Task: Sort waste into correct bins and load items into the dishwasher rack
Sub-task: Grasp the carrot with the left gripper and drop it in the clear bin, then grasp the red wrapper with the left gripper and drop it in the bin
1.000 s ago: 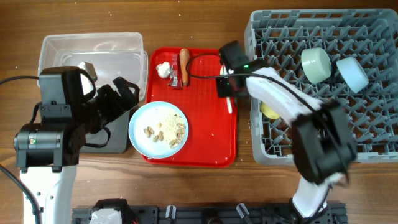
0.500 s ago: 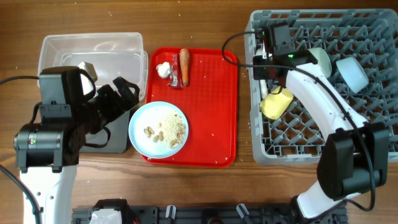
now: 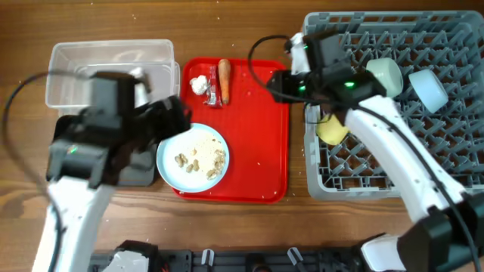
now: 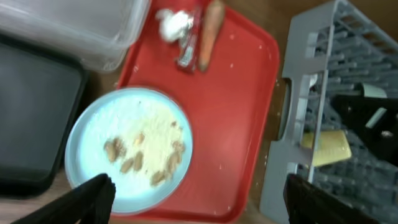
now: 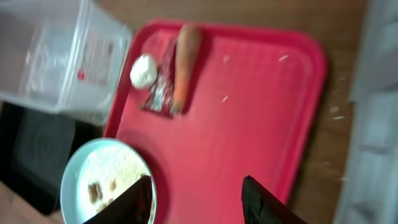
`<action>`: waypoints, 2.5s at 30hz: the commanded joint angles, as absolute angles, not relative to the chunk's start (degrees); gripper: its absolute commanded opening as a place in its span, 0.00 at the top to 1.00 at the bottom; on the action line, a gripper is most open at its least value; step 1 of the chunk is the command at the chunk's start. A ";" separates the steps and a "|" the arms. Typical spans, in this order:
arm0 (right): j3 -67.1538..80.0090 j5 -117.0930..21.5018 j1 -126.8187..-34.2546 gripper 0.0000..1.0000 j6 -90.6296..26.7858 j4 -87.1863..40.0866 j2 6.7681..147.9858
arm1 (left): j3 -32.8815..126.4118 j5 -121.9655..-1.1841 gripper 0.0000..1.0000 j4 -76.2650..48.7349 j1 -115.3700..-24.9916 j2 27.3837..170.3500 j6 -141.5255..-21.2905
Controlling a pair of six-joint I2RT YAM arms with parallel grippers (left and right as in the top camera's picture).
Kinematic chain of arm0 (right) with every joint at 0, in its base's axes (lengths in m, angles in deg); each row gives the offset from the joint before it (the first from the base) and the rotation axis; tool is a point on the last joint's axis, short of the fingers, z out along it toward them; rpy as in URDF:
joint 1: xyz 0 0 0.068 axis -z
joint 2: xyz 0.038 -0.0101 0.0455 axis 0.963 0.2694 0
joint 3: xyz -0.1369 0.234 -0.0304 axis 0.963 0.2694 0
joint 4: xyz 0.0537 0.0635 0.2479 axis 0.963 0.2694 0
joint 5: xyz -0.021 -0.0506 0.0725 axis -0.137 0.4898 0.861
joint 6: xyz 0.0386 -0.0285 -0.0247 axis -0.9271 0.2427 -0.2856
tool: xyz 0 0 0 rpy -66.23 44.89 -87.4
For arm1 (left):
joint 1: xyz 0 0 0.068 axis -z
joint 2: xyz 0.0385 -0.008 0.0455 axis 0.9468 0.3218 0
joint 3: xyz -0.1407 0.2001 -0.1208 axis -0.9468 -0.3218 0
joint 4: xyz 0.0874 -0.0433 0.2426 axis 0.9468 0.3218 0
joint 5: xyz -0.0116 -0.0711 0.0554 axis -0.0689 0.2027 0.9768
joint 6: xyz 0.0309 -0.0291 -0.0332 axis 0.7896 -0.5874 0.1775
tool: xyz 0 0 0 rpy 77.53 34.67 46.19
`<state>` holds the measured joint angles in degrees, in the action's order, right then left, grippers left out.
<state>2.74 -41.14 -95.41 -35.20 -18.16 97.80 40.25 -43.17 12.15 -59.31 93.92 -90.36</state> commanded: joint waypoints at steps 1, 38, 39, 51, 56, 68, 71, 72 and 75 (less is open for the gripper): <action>1.96 -42.74 -92.92 0.52 -34.94 -18.10 90.79 | 40.71 -31.46 0.09 2.55 -50.74 102.90 -88.83; 1.98 -49.73 -83.35 0.03 -30.26 4.00 70.50 | 40.75 -24.29 0.71 -52.99 -45.78 152.76 -83.15; 1.98 -49.75 -83.35 0.03 -30.24 4.00 70.50 | 40.95 -25.27 0.73 -53.05 -45.67 152.16 -83.15; 1.98 -49.75 -83.35 0.03 -30.22 4.11 70.50 | 43.62 -14.91 0.92 -25.88 -47.96 119.88 -92.61; 1.98 -49.73 -83.35 0.02 -30.22 4.13 70.50 | 43.62 -13.86 0.92 -15.00 -62.06 118.11 -102.25; 1.98 -49.73 -83.35 0.03 -30.26 4.37 70.50 | 43.81 -20.68 0.27 -23.35 -70.87 127.55 -98.95; 1.98 -49.73 -83.35 0.02 -30.28 4.35 70.50 | 43.86 -28.22 0.27 -22.89 -67.79 122.33 -92.78; 1.98 -49.73 -83.35 0.02 -30.28 4.35 70.50 | 43.84 -28.07 0.27 -22.41 -66.02 121.17 -90.69; 1.98 -49.73 -83.35 0.02 -30.24 4.39 70.50 | 43.81 -28.09 0.27 -21.84 -57.84 121.78 -78.47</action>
